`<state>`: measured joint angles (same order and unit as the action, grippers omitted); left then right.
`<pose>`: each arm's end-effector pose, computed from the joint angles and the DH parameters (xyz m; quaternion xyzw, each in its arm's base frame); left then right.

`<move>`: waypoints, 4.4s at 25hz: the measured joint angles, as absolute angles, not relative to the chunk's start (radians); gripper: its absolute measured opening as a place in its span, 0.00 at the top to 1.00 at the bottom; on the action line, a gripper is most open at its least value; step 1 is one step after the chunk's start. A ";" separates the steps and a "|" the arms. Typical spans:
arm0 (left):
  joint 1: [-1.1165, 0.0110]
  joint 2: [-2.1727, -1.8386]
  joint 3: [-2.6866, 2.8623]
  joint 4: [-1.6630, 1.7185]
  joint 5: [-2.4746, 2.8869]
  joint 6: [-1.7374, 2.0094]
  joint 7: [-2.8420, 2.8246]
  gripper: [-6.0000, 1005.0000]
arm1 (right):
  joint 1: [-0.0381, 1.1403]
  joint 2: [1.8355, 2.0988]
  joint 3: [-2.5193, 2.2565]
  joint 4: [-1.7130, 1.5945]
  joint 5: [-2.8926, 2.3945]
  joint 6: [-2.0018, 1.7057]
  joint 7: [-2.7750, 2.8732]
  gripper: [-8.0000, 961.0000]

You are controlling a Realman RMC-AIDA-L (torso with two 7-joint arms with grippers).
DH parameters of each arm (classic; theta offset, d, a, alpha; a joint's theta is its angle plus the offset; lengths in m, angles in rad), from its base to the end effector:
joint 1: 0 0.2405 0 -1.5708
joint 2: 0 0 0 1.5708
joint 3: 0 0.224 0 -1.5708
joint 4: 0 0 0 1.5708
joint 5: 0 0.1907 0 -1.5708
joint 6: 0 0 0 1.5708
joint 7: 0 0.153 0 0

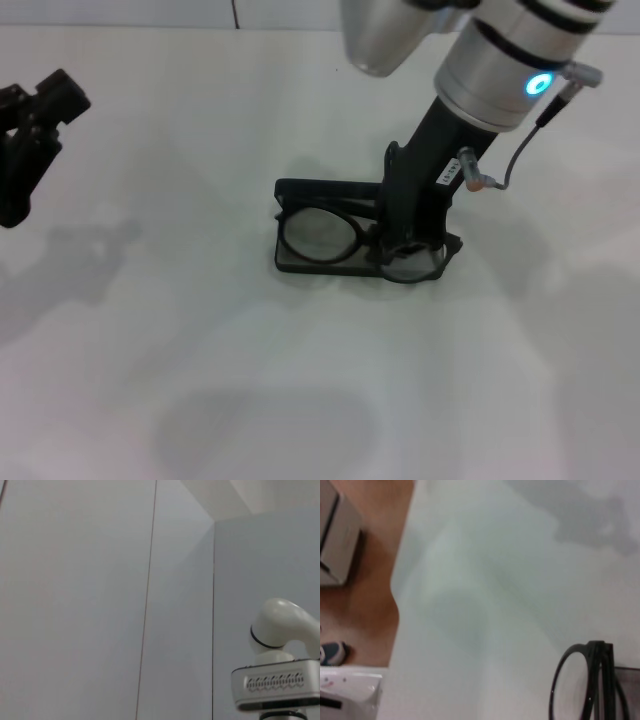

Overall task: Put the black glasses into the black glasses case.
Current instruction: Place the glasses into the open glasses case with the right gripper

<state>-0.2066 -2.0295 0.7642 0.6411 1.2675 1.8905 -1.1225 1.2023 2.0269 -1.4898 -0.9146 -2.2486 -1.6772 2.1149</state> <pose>-0.2325 0.2359 0.0939 -0.8153 -0.1012 -0.5045 0.2654 0.0302 0.3264 -0.0386 0.9785 0.0207 0.1948 0.0641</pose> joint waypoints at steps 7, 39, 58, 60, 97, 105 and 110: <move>-0.200 -2.034 0.763 0.634 1.272 1.897 -1.117 0.94 | 1.256 2.028 -1.620 -0.826 -2.257 -1.575 2.129 0.88; -0.209 -2.056 0.770 0.588 1.310 1.897 -1.067 0.94 | 1.274 2.028 -1.876 -0.699 -2.211 -1.307 2.103 0.88; -0.210 -2.061 0.770 0.577 1.316 1.894 -1.062 0.93 | 1.269 2.028 -1.890 -0.685 -2.194 -1.279 2.078 0.83; -0.210 -2.060 0.770 0.577 1.316 1.894 -1.062 0.93 | 1.269 2.028 -1.891 -0.685 -2.194 -1.279 2.077 0.82; -0.224 -2.060 0.770 0.553 1.316 1.890 -1.051 0.93 | 1.236 2.028 -1.917 -0.719 -2.202 -1.260 2.072 0.94; -0.223 -2.060 0.769 0.554 1.316 1.891 -1.051 0.93 | 1.203 2.028 -1.916 -0.784 -2.207 -1.278 2.080 0.96; -0.221 -2.060 0.766 0.554 1.316 1.893 -1.051 0.93 | 1.175 2.028 -1.902 -0.834 -2.226 -1.286 2.119 0.96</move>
